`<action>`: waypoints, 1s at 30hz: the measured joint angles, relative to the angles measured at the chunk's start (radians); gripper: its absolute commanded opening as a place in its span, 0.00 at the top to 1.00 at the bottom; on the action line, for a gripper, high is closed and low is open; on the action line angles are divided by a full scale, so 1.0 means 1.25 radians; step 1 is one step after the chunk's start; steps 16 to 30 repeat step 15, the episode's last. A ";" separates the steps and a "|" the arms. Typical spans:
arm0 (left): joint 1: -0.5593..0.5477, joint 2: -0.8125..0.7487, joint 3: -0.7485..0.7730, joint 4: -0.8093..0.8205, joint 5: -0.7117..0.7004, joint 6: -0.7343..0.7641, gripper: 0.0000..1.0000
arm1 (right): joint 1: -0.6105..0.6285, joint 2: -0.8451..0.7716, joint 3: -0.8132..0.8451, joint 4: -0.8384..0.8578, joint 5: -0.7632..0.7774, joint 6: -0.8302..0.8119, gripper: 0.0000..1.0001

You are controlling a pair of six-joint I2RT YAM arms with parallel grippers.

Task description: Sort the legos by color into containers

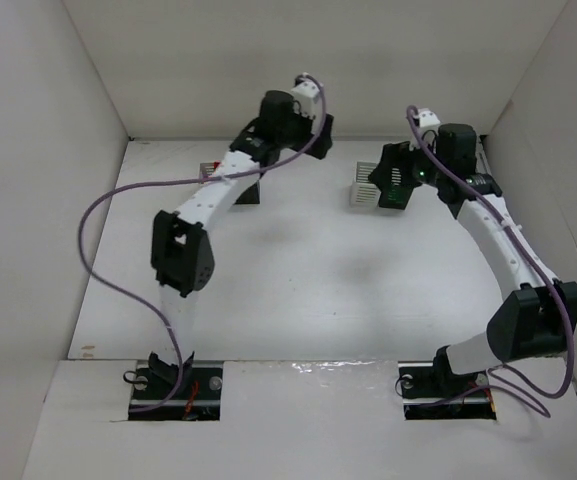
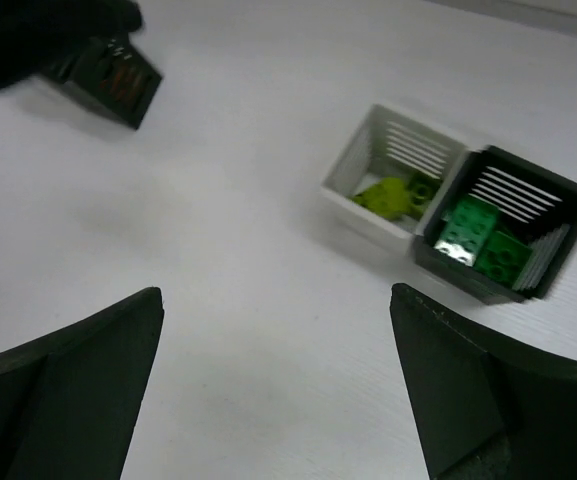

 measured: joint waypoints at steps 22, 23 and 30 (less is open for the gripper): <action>0.256 -0.649 -0.731 -0.033 0.009 0.121 0.01 | 0.095 -0.071 -0.143 -0.060 0.070 -0.142 0.00; 0.256 -0.649 -0.731 -0.033 0.009 0.121 0.01 | 0.095 -0.071 -0.143 -0.060 0.070 -0.142 0.00; 0.256 -0.649 -0.731 -0.033 0.009 0.121 0.01 | 0.095 -0.071 -0.143 -0.060 0.070 -0.142 0.00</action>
